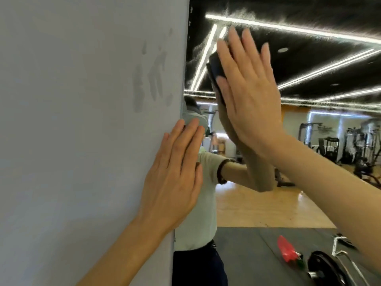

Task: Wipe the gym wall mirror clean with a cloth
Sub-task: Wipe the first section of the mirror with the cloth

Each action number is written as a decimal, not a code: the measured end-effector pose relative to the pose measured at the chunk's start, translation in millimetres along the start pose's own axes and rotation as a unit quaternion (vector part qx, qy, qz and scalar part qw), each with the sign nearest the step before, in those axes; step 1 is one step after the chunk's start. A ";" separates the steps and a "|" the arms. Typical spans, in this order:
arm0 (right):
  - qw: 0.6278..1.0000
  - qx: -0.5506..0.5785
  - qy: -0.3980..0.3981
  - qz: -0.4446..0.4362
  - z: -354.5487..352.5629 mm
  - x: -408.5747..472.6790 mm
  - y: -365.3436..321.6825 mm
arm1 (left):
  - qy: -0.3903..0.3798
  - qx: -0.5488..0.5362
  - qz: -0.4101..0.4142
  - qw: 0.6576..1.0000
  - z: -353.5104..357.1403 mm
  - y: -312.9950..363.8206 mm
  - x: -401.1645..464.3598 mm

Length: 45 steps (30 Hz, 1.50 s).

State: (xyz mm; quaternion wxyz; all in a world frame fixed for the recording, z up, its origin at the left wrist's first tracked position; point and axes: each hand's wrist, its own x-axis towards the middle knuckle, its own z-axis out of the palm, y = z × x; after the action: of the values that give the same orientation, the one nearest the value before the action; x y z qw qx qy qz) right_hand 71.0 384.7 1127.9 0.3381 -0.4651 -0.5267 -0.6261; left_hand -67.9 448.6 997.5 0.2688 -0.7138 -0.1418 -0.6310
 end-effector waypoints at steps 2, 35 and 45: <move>1.000 -0.009 0.006 0.003 0.3 -0.9 0.7 | 0.006 -0.008 -0.002 1.000 8.0 9.2 4.9; 0.998 0.001 -0.067 0.002 -20.2 -133.5 12.1 | -0.026 -0.020 -0.058 0.998 19.3 38.7 1.9; 0.997 0.003 0.003 0.079 -15.7 -35.6 67.1 | -0.024 -0.002 -0.067 0.997 36.5 56.1 -1.4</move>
State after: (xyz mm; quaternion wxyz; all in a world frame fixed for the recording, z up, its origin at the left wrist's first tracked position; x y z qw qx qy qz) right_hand 140.8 352.6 1117.4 0.3893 -0.5027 -0.4891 -0.5971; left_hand -7.7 423.6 982.5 0.2215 -0.7181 -0.1942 -0.6305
